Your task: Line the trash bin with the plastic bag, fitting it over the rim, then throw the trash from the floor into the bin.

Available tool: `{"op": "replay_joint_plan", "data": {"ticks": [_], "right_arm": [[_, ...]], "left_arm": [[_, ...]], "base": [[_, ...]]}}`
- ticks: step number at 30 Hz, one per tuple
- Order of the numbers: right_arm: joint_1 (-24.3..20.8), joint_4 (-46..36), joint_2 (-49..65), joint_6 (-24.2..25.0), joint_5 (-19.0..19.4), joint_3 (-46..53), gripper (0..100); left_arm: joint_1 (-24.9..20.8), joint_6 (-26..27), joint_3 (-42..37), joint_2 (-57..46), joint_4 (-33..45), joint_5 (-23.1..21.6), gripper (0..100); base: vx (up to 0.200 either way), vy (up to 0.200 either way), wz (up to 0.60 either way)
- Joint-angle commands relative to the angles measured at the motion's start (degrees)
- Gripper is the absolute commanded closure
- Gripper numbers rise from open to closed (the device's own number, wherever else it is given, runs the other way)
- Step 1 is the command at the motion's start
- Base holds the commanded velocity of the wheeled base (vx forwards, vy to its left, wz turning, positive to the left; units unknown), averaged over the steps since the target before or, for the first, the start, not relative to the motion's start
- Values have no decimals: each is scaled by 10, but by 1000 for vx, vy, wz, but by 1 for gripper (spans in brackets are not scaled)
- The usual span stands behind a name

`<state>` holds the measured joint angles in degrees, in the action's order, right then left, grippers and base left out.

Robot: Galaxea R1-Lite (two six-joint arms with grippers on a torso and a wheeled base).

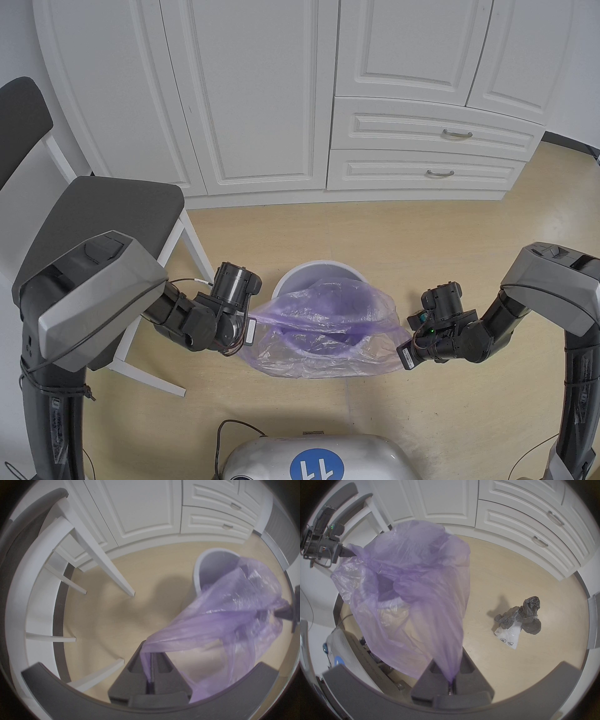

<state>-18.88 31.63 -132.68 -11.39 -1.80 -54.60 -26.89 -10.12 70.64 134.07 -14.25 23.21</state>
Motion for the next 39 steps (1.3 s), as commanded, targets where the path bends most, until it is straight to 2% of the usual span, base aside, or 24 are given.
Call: {"op": "replay_joint_plan", "data": {"ticks": [1,12,17,21,26,35,36,39], "right_arm": [[6,-5,23,-29,0,29,100],[0,-18,21,-73,0,49,100],[-8,-15,-7,-68,-10,32,100],[-9,-13,-26,-46,-35,7,100],[-6,-8,-15,-6,-36,-7,100],[11,48,4,-3,-29,17,100],[12,54,4,-6,-29,21,0],[16,54,17,-24,-29,35,0]], "left_arm": [[-16,0,-56,-65,27,-12,100],[-15,0,-53,-53,61,-12,100],[-12,-3,-42,-13,49,-9,100],[-8,-10,1,29,9,-3,100],[6,-35,59,47,-53,-2,100],[10,-53,63,40,-112,-2,100],[10,-53,61,40,-116,-2,100],[6,-56,43,37,-119,-2,100]], "base": [[0,0,0],[0,0,0],[0,0,0],[0,0,0],[0,0,0],[0,0,0],[0,0,0],[0,0,0]]}}
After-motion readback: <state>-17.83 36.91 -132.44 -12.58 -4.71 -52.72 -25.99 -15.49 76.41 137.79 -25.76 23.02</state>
